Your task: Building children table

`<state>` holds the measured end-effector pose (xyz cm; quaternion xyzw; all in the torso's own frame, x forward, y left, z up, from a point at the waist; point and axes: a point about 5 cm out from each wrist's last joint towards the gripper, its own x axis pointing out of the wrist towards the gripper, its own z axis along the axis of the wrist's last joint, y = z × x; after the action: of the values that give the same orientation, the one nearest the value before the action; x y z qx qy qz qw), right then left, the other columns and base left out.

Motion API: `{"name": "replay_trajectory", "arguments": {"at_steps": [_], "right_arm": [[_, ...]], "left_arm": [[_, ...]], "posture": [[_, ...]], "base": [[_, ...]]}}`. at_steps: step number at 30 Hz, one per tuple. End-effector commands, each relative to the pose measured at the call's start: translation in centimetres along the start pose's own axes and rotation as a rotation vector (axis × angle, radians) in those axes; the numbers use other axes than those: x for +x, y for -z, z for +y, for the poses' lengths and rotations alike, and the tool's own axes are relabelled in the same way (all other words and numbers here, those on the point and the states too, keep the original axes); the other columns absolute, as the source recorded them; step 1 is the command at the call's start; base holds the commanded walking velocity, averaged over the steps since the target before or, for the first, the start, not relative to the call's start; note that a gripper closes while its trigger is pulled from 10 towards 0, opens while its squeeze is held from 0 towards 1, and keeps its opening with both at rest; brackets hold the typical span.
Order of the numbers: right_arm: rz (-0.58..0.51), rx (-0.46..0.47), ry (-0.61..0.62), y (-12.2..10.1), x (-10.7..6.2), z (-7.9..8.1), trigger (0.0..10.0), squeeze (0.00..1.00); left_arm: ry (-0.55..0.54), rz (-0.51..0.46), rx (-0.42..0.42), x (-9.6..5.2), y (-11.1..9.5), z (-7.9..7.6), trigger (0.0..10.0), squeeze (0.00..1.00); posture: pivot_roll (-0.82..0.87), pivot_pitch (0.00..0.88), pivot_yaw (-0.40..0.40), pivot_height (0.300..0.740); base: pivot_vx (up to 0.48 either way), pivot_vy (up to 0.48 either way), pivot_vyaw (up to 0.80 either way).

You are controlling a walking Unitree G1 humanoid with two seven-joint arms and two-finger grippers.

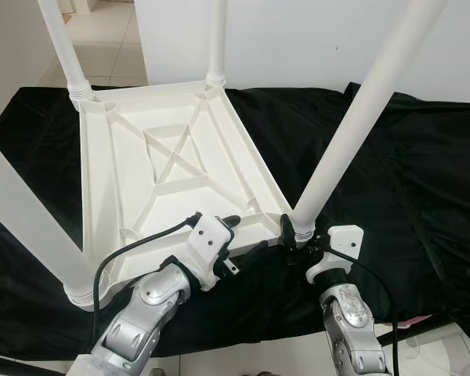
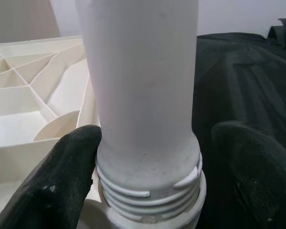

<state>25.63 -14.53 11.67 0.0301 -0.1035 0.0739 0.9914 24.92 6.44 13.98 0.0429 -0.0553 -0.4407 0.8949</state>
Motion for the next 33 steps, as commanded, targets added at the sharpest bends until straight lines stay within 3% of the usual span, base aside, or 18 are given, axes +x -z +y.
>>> {"name": "replay_trajectory", "arguments": {"at_steps": [1,3,9,22,33], "right_arm": [[0.005,-0.001,-0.004,0.1,-0.2,-0.1,10.0,0.00],[0.011,-0.002,-0.005,-0.1,0.0,-0.8,10.0,0.00],[-0.006,-0.049,-0.107,-0.7,0.0,-0.3,10.0,0.00],[-0.031,-0.024,-0.160,-0.9,0.2,-0.2,10.0,0.00],[-0.050,-0.052,-0.262,-2.0,1.5,-0.5,10.0,0.00]], "left_arm": [[0.071,0.022,-0.002,-0.2,0.3,-0.6,10.0,0.00],[0.102,0.046,0.034,-0.3,0.2,-1.1,10.0,0.00],[0.139,0.007,0.067,-0.2,-0.6,-2.0,10.0,0.00],[0.130,-0.054,0.052,-0.7,-2.0,-0.5,10.0,0.00],[0.274,0.025,0.041,-1.2,-1.8,-2.2,10.0,0.00]], "posture": [[-0.05,0.135,-0.043,0.740],[-0.06,0.141,-0.046,0.740],[-0.07,0.155,-0.032,0.740],[-0.06,0.145,-0.029,0.740],[-0.06,0.141,-0.047,0.740]], "base": [[0.000,0.000,0.00],[0.000,0.000,0.00],[0.000,0.000,0.00],[0.000,0.000,0.00],[0.000,0.000,0.00]]}}
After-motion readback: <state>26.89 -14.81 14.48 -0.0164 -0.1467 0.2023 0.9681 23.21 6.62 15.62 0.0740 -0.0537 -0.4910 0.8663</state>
